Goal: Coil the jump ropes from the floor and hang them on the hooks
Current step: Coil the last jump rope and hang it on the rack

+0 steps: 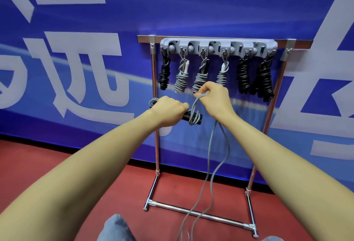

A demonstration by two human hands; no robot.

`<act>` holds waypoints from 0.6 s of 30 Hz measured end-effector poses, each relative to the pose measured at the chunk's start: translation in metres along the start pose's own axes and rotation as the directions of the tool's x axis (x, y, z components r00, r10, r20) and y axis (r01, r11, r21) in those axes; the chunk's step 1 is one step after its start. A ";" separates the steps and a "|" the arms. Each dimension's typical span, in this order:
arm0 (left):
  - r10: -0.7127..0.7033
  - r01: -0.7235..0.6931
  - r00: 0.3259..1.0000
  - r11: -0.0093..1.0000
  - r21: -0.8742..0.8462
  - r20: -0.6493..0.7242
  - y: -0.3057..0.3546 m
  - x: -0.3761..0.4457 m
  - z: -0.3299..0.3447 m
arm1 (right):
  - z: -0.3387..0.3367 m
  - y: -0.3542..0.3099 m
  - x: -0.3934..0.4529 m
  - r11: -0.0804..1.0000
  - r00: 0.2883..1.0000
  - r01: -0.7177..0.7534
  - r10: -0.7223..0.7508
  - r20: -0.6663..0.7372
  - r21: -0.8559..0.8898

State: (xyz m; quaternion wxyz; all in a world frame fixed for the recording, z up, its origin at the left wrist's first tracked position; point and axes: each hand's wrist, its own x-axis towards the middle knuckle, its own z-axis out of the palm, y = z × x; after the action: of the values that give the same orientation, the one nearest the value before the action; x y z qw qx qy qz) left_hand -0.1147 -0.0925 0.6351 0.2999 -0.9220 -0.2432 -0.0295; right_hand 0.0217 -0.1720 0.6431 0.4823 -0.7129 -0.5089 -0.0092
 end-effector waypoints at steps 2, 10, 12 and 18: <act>0.038 -0.040 0.997 0.999 -0.027 -0.060 -0.001 -0.001 0.005 | -0.004 0.004 0.002 1.000 1.000 -0.022 0.022 -0.006 0.001; 0.128 -0.236 0.775 0.967 -0.097 -0.618 -0.005 -0.006 -0.004 | -0.006 0.023 -0.004 0.991 0.990 -0.128 0.131 0.060 -0.046; 0.049 -0.199 0.753 0.967 -0.157 -0.656 0.000 -0.005 -0.014 | -0.003 0.022 -0.006 0.989 0.987 -0.123 0.130 0.094 -0.082; -0.395 0.256 0.897 0.831 -0.493 -0.199 0.018 0.003 -0.038 | 0.006 0.022 -0.019 0.987 0.975 -0.147 0.156 0.155 -0.072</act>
State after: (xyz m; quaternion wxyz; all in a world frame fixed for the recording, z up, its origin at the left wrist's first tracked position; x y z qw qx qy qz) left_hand -0.1002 -0.1253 0.6568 0.0989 -0.8956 -0.3374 -0.2727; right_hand 0.0257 -0.1823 0.6158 0.4172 -0.7624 -0.4897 0.0696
